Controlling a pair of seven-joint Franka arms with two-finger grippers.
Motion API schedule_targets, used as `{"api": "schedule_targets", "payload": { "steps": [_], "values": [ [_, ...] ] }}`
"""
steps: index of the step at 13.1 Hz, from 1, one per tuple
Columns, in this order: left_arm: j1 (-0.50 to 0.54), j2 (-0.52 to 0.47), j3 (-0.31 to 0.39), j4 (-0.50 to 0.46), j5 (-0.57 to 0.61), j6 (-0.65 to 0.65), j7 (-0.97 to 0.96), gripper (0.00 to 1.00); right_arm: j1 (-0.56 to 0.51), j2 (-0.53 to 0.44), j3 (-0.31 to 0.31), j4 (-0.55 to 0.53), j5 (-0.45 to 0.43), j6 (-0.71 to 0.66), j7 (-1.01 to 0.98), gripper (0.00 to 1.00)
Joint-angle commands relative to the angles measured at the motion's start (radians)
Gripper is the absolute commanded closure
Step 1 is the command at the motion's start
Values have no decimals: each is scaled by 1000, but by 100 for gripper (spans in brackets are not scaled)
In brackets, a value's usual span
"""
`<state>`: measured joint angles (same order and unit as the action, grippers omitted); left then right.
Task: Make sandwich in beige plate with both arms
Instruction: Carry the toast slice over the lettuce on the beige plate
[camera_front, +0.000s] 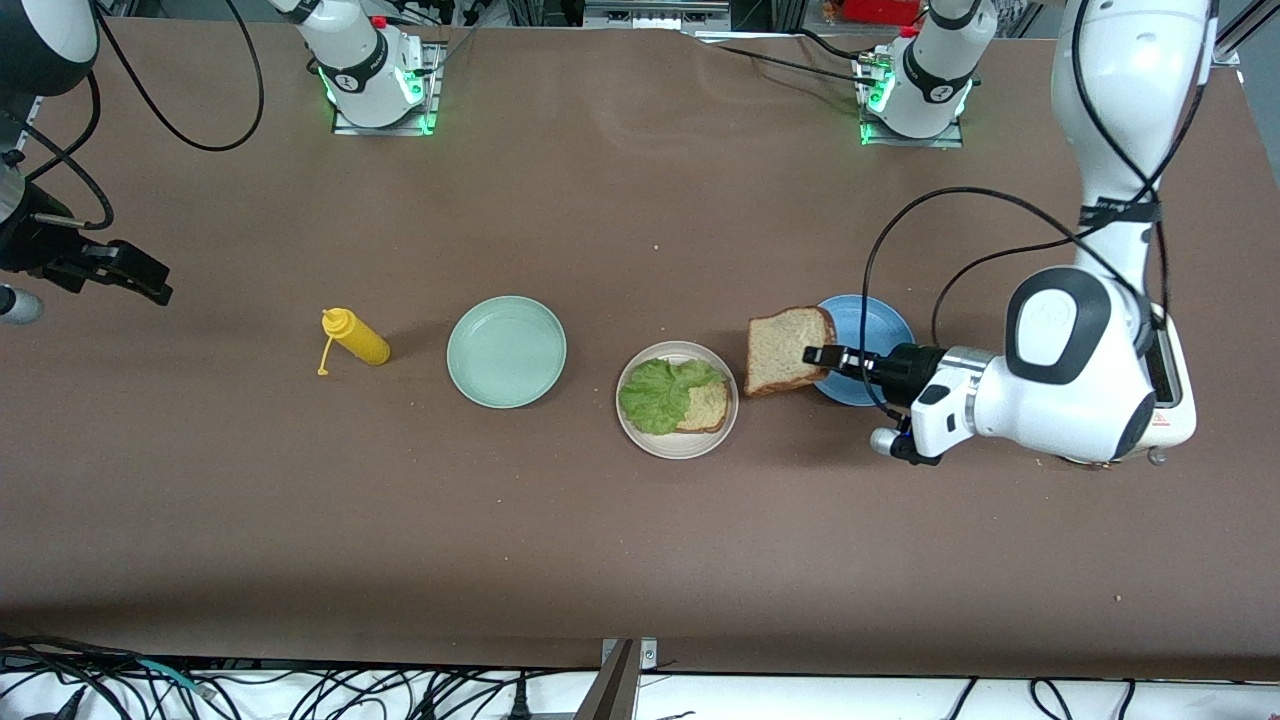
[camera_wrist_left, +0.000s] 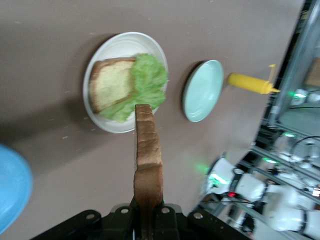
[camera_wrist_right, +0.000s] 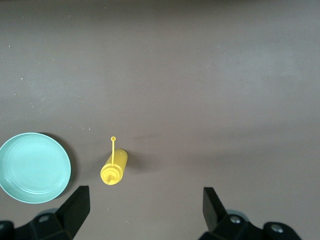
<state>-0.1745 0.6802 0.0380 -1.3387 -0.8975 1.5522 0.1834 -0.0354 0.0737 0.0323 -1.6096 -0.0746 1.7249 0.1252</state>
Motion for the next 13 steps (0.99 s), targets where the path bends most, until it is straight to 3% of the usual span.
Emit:
{"api": "schedule_targets", "payload": {
  "steps": [1, 5, 13],
  "values": [
    [-40, 116, 11, 94, -122, -1, 98, 100, 3, -8, -5, 8, 16, -13, 13, 0],
    [-97, 169, 11, 92, -239, 74, 192, 100, 3, -8, -6, 8, 16, -16, 11, 0],
    [-131, 236, 13, 79, -254, 88, 243, 100, 3, -8, -5, 8, 16, -15, 14, 0]
  ]
}}
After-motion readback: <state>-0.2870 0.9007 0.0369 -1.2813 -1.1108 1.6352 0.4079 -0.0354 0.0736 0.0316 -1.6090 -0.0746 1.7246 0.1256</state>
